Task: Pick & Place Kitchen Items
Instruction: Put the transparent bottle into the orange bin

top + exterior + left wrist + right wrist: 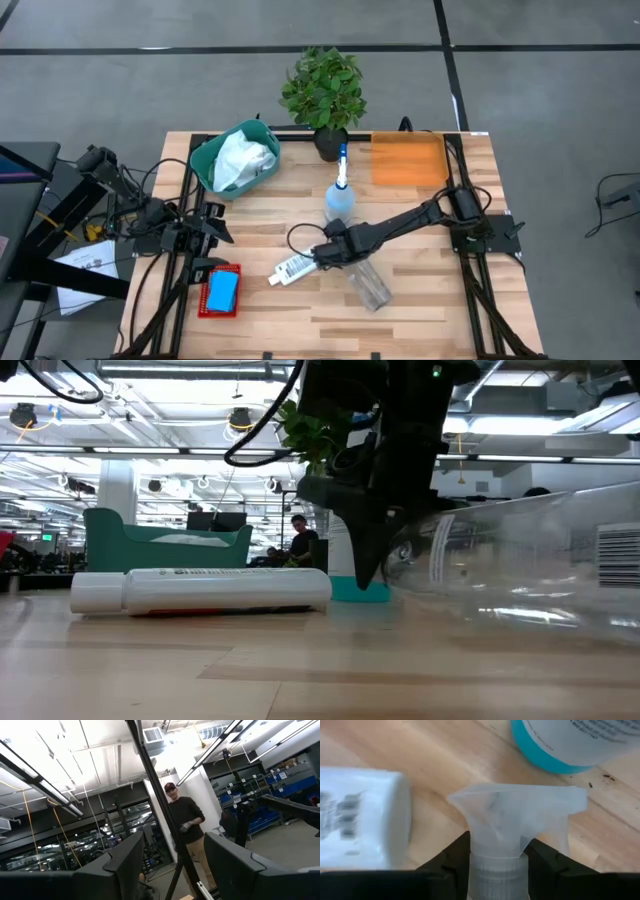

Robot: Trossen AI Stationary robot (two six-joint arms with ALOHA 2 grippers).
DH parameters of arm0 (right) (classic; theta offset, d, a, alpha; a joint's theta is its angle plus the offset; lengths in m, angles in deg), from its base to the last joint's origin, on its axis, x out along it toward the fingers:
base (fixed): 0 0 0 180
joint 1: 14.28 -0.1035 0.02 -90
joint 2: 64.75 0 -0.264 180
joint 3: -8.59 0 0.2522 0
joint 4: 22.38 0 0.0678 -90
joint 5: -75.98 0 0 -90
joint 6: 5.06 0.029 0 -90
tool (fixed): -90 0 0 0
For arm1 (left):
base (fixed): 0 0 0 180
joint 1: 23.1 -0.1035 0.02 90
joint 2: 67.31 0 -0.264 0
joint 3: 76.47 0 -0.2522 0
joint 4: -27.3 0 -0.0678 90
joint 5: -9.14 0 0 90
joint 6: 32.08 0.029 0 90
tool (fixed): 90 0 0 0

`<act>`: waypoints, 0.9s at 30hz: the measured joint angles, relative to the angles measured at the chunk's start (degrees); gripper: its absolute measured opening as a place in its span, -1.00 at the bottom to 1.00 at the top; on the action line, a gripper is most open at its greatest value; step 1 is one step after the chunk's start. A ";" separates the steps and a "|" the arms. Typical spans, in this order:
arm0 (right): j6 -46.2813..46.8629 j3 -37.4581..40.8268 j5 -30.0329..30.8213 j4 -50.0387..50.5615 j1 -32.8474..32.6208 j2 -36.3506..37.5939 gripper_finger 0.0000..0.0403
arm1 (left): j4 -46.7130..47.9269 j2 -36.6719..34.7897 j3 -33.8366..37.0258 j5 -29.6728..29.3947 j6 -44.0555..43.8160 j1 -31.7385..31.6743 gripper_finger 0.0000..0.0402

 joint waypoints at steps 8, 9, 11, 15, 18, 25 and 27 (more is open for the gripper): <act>-2.52 -5.61 3.03 0.49 -5.20 0.02 -0.28 | 0.01 0.00 0.00 -0.02 0.00 0.00 0.02; -2.75 -6.58 3.64 0.99 -5.95 0.02 -0.27 | 0.02 0.00 0.00 -0.02 0.02 0.00 0.02; -3.29 -8.47 5.33 2.47 -7.39 0.02 -0.30 | 0.00 0.00 0.00 -0.04 0.02 0.00 0.02; -3.73 -12.55 10.13 6.95 -10.03 0.38 -0.35 | 0.00 0.00 0.00 -0.11 0.00 0.00 0.02; -2.99 -14.97 14.80 10.23 -11.75 1.57 -0.35 | 0.02 0.00 0.00 -0.12 0.01 0.00 0.02; -2.15 -15.64 30.12 12.50 -15.24 5.69 -0.35 | 0.00 0.00 0.00 -0.11 0.00 0.00 0.02; -1.91 -15.64 36.23 12.46 -16.05 6.08 -0.34 | 0.01 0.00 0.00 -0.11 0.01 0.00 0.02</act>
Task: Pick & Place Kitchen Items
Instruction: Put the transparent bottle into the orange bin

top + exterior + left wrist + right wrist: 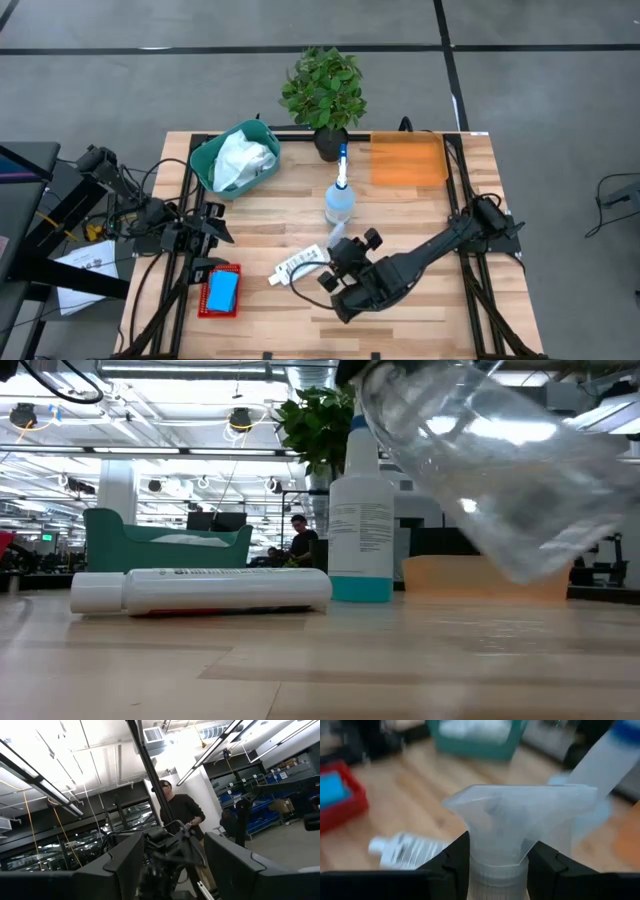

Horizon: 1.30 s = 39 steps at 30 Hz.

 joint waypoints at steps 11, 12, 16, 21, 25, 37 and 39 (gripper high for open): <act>10.91 1.03 21.87 5.42 -2.75 -0.61 -0.33 | 0.02 0.02 0.00 0.02 -0.01 0.00 0.02; 13.63 1.57 23.53 7.27 -3.19 -0.64 -0.33 | 0.04 0.02 0.00 0.02 -0.01 0.00 0.02; 27.38 3.72 29.63 15.41 -4.73 -0.68 -0.33 | 0.06 0.01 0.00 0.02 -0.01 0.00 0.02; 33.99 9.32 33.24 15.97 -5.67 -0.76 -0.33 | 0.04 0.02 0.00 0.02 -0.01 0.00 0.02; 36.94 13.21 33.52 15.16 -5.68 -0.72 -0.33 | 0.04 0.02 0.00 0.02 -0.01 0.00 0.02; 41.53 20.53 34.95 10.06 -5.71 -0.59 -0.33 | 0.04 0.01 0.00 0.02 -0.01 -0.02 0.02; 41.49 20.61 34.92 10.00 -5.73 -0.59 -0.33 | 0.06 0.02 0.00 0.02 0.01 0.00 0.02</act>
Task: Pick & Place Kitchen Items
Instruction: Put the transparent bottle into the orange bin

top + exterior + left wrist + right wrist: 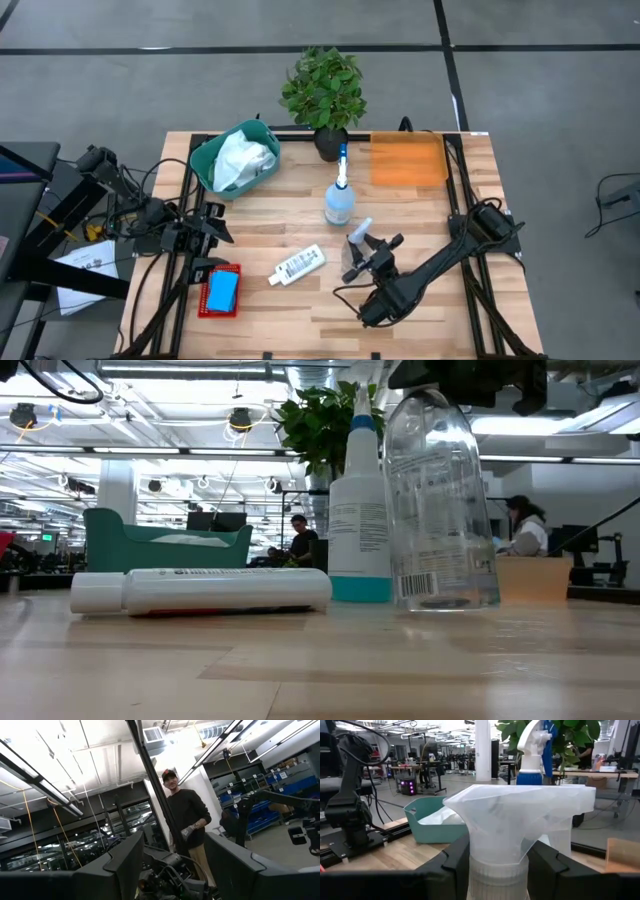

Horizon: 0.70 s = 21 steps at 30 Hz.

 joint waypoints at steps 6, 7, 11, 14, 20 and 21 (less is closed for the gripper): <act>-1.86 0.02 -0.22 -0.21 0.06 0.00 -0.33 | -0.02 -0.02 0.00 0.00 0.00 -0.02 0.02; -1.91 0.02 -0.24 -0.23 0.33 0.00 -0.33 | -0.01 0.00 0.00 0.00 0.00 -0.02 0.02; -2.12 0.02 -0.54 -0.21 1.65 0.00 -0.33 | -0.01 0.00 0.00 0.00 0.00 -0.02 0.02; -2.10 0.02 -0.76 -0.21 2.48 0.00 -0.33 | -0.01 0.00 0.00 0.00 0.00 -0.02 0.02; -2.07 0.04 -0.88 -0.21 2.75 0.00 -0.28 | 0.20 -0.01 0.00 0.00 -0.01 -0.02 0.02; -2.14 0.06 -1.05 -0.21 2.54 0.00 -0.26 | 0.30 0.00 0.00 0.00 0.00 -0.02 0.02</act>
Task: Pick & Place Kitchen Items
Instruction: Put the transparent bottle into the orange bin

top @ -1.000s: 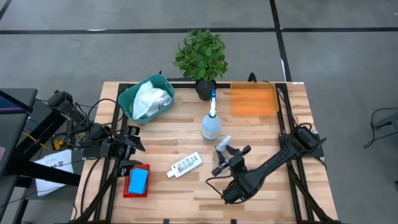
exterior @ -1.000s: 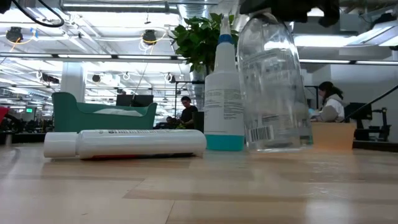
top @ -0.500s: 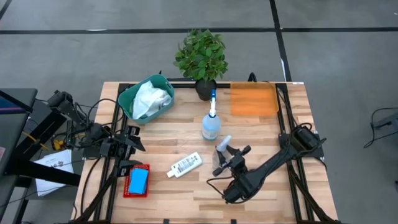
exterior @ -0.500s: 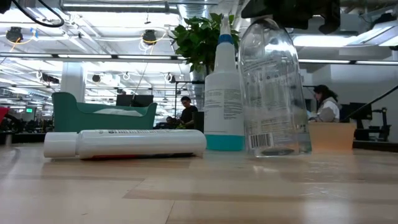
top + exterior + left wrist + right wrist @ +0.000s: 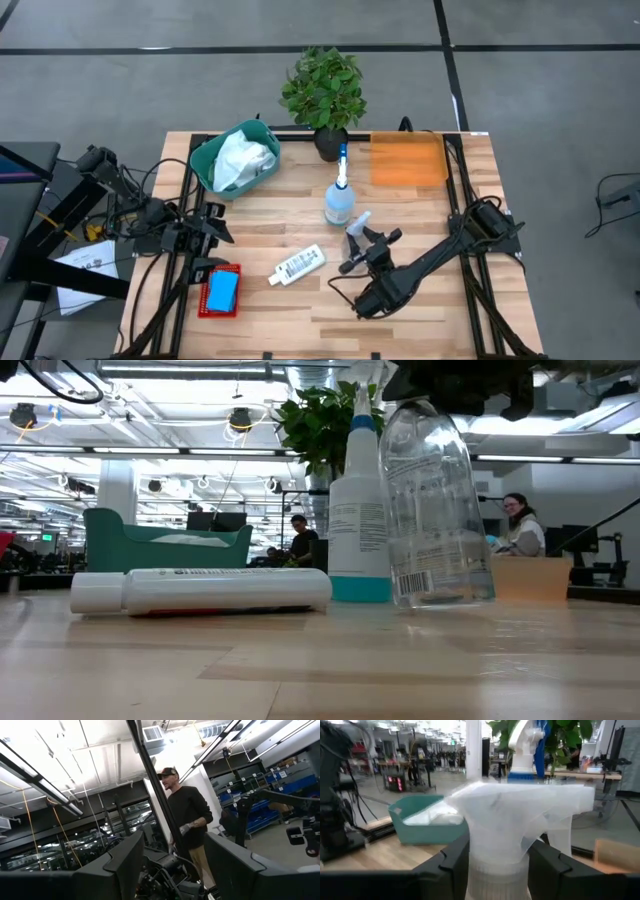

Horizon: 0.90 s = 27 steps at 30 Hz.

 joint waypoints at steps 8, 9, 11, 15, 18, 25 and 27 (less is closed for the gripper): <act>0.78 0.07 -1.33 0.02 -2.21 -0.17 -0.06 | 0.20 0.00 0.00 0.00 0.00 0.00 0.02; 1.09 0.07 -1.37 0.02 -2.23 -0.19 -0.03 | 0.31 0.00 0.00 0.00 0.00 0.00 0.02; 1.14 0.07 -1.80 0.00 -2.21 -0.22 0.02 | 0.77 0.00 0.00 0.00 -0.01 0.00 0.02; 1.25 -1.03 -5.07 0.66 -2.21 -0.22 0.16 | 1.25 0.00 0.00 0.00 0.00 0.00 0.02; -0.75 -2.55 -8.26 1.54 -2.19 -0.24 0.25 | 1.42 0.00 0.00 0.00 0.00 0.00 0.02; -3.84 -6.35 -10.29 5.13 -3.31 -0.24 0.32 | 1.45 0.00 0.00 0.00 0.00 0.00 0.02; -3.84 -7.53 -10.36 6.73 -3.91 -0.24 0.32 | 1.45 0.00 0.00 0.00 -0.01 0.00 0.02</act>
